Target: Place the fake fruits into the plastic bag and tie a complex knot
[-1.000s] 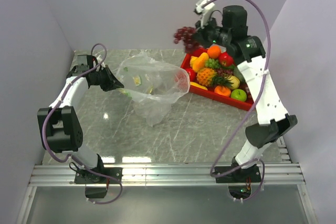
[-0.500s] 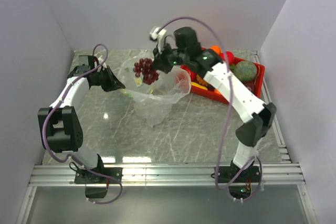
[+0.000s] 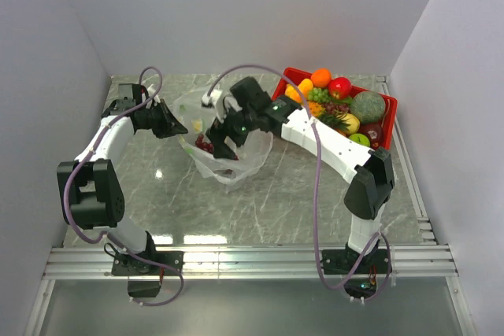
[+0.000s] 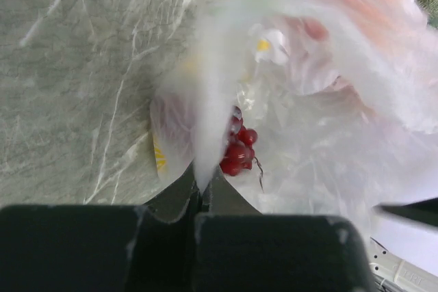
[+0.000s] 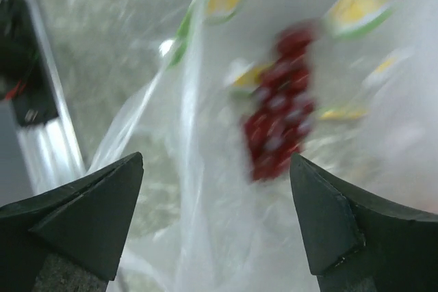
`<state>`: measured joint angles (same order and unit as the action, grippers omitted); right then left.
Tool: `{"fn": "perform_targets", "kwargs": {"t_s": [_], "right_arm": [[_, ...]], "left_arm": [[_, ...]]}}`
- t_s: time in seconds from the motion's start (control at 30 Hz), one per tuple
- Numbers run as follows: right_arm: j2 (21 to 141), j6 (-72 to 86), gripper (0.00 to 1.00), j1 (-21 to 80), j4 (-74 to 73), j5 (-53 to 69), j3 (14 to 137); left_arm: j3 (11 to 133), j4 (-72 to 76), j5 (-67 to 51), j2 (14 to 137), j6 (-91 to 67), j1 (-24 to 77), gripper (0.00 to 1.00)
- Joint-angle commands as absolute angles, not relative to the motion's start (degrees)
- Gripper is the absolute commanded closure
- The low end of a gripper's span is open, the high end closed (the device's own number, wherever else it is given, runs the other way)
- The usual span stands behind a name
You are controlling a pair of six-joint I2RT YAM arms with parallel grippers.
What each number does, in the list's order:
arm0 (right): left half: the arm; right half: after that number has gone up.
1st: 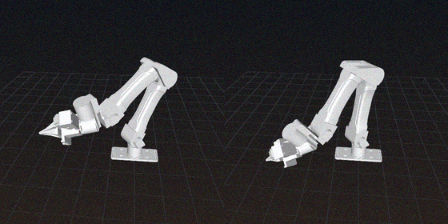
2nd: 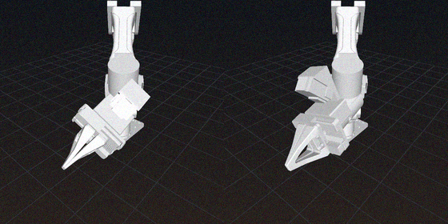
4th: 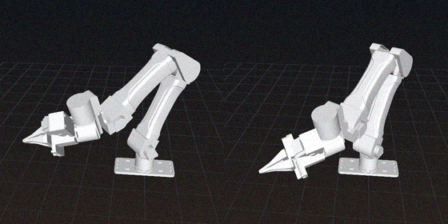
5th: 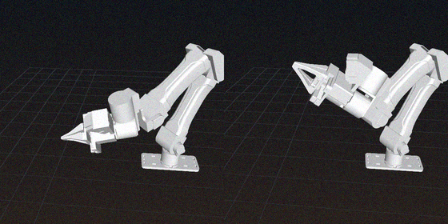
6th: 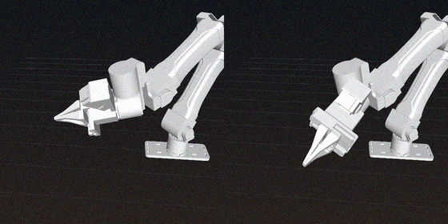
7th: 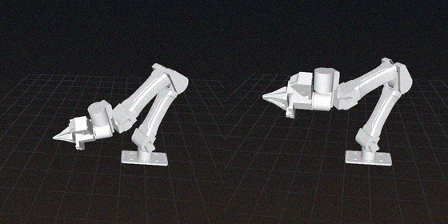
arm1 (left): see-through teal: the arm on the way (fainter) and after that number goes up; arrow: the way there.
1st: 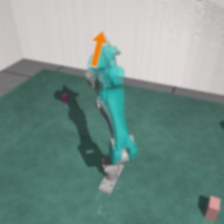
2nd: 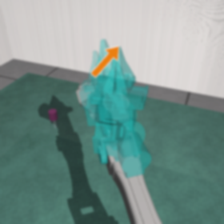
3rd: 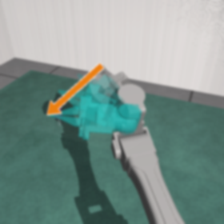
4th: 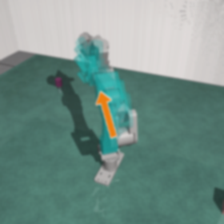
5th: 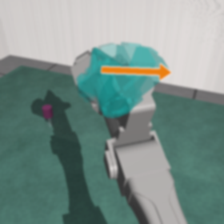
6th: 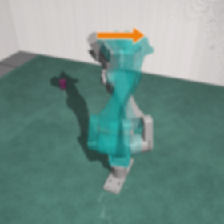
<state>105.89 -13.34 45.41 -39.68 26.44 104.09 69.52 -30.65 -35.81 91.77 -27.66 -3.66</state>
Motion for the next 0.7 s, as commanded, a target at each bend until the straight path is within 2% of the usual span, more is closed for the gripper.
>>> {"fn": "perform_targets", "kwargs": {"t_s": [0.0, 0.2, 0.23, 0.33, 0.4, 0.43, 0.6, 0.67], "right_arm": [[103.18, -17.12, 0.06, 48.95, -45.69, 29.61, 99.51], [102.4, -22.14, 0.12, 53.87, -49.66, 29.89, 88.27], [102.04, -22.41, 0.15, 54.05, -49.66, 29.36, 87.29], [100.55, -23.11, 0.17, 54.4, -49.39, 28.83, 86.83], [98.28, -23.03, 0.14, 54.06, -49.22, 28.13, 89.28], [97.13, -22.68, 0.08, 53.79, -48.7, 27.69, 90.25], [91.24, -16.98, 0.03, 46.95, -43.16, 29.61, 98.33], [90.36, -14.6, 0.03, 41.17, -41.15, 30.5, 100.19]], "left_arm": [[68.38, -28.66, -36.73, 90.09, -27.24, -3.78, 1.0], [68.03, -28.39, -36.65, 90.62, -27.77, -4.75, 1.0], [68.2, -28.48, -36.65, 90.7, -27.77, -4.83, 1.0], [68.55, -28.65, -36.83, 90.44, -27.34, -4.75, 1.0], [69.08, -29.09, -36.91, 90.18, -26.9, -4.75, 1.0], [69.26, -29.09, -36.91, 89.65, -26.55, -4.75, 1.0], [69.35, -29.53, -36.04, 87.72, -25.23, -4.22, 1.0], [69.17, -29.79, -35.77, 86.93, -24.61, -3.78, 1.0]]}}
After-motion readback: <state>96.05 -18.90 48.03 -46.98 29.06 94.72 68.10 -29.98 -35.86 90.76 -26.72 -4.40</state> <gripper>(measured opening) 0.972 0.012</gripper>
